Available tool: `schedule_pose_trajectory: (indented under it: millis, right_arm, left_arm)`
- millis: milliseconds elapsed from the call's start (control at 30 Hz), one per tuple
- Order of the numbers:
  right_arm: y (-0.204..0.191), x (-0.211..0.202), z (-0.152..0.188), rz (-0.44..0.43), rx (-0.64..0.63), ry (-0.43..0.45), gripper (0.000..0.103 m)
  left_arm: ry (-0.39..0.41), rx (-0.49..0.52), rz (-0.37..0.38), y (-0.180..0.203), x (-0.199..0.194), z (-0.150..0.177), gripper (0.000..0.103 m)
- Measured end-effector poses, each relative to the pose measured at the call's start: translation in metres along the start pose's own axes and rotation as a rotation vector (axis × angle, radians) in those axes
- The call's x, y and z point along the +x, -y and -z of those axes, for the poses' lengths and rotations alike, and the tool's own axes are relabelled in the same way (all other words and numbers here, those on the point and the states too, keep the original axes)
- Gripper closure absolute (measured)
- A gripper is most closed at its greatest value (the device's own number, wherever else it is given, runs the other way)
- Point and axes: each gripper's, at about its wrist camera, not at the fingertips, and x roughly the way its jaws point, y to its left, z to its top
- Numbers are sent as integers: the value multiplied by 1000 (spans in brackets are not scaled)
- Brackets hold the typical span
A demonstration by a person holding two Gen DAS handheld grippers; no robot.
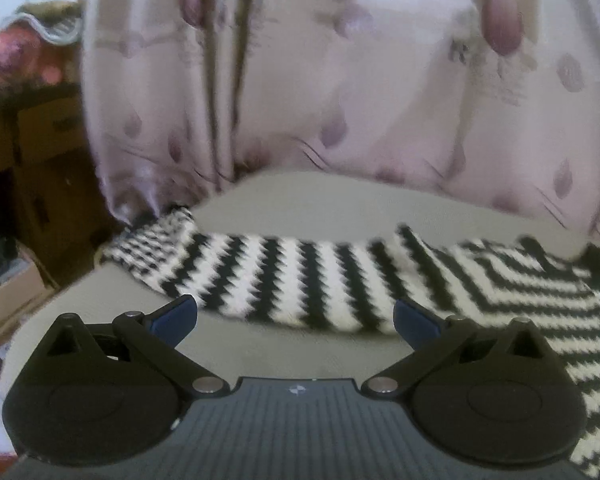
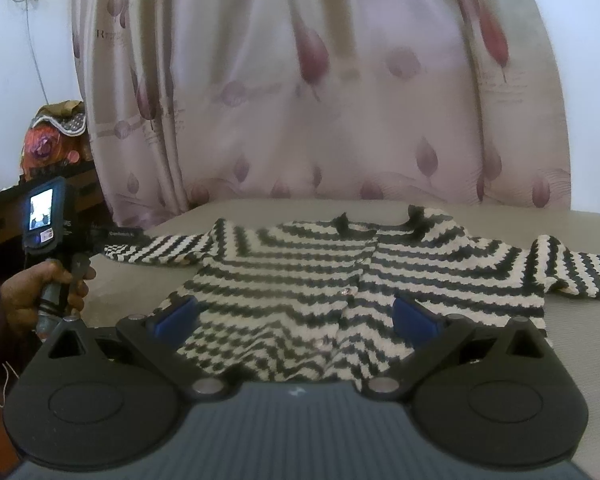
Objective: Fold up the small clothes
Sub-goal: 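Grasp the cardigan sleeve cuff with the left gripper and lift it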
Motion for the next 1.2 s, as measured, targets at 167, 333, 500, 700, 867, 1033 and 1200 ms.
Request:
schedule_pose_trajectory:
  millis: [167,333,500,700,867,1033,1200]
  right_arm:
    - [-1,5,0,-4,-1,-12,0]
    - [-5,11,-2,-11,-14,-28,0]
    - [-9,16,-3,-18,-18,-42,0]
    - [-14,24,-3,-29,-30,-59,0]
    - [-18,28,-4,-28,-44,-68,0]
    - [-20,31,-5,-23,-42,-74,0]
    - [-21,34,-5,-23,-48,-86,0]
  left_arm:
    - [-48,-7,-8,-30,18,-11,0]
    - [-147,-151,1,-94,46,-29,2]
    - [-188,-298,-13,-165,79,-53,6]
    - [-278,-418,47,-219,123,-59,10]
    - [-324,-542,106,-239,146,-48,15]
    - [-375,-541,119,-237,167,-42,31]
    - [-314,-659,133,-252,174,-39,61]
